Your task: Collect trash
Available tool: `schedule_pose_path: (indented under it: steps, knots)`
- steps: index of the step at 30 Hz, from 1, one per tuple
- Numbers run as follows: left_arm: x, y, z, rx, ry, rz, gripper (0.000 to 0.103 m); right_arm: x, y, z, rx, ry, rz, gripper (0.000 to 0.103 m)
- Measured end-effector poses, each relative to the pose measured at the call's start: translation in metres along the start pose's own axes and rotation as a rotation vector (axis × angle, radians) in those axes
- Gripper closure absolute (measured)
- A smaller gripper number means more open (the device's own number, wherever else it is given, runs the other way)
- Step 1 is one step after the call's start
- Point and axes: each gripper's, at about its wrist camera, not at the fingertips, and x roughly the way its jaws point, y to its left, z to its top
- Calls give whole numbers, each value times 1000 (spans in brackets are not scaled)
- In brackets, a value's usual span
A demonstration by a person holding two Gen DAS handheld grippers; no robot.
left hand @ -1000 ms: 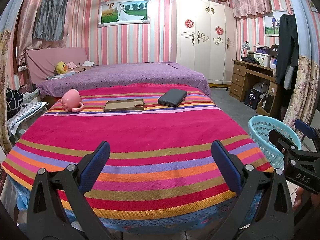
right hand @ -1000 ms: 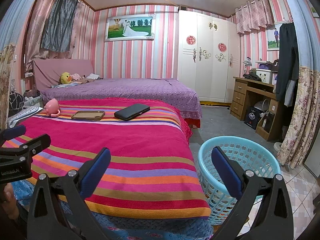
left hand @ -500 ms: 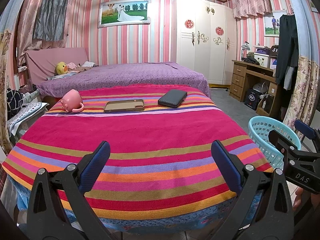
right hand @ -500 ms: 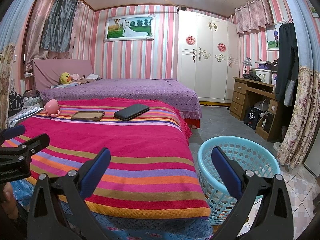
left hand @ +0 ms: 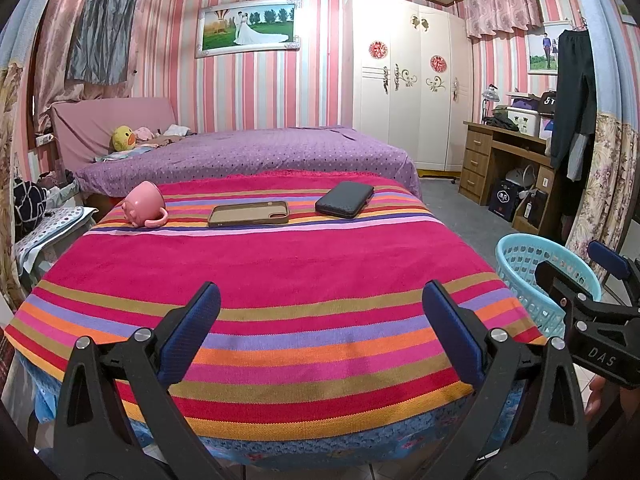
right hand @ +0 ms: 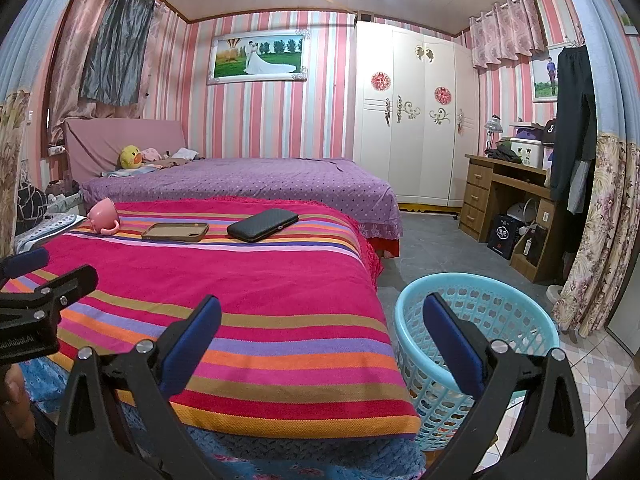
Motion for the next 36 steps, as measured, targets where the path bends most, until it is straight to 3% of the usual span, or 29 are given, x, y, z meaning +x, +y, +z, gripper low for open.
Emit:
schedule_pose_path:
  steps: [36]
  knots:
    - [-5, -1, 9, 8, -9, 3, 5, 2, -3, 1, 4, -3, -3, 5]
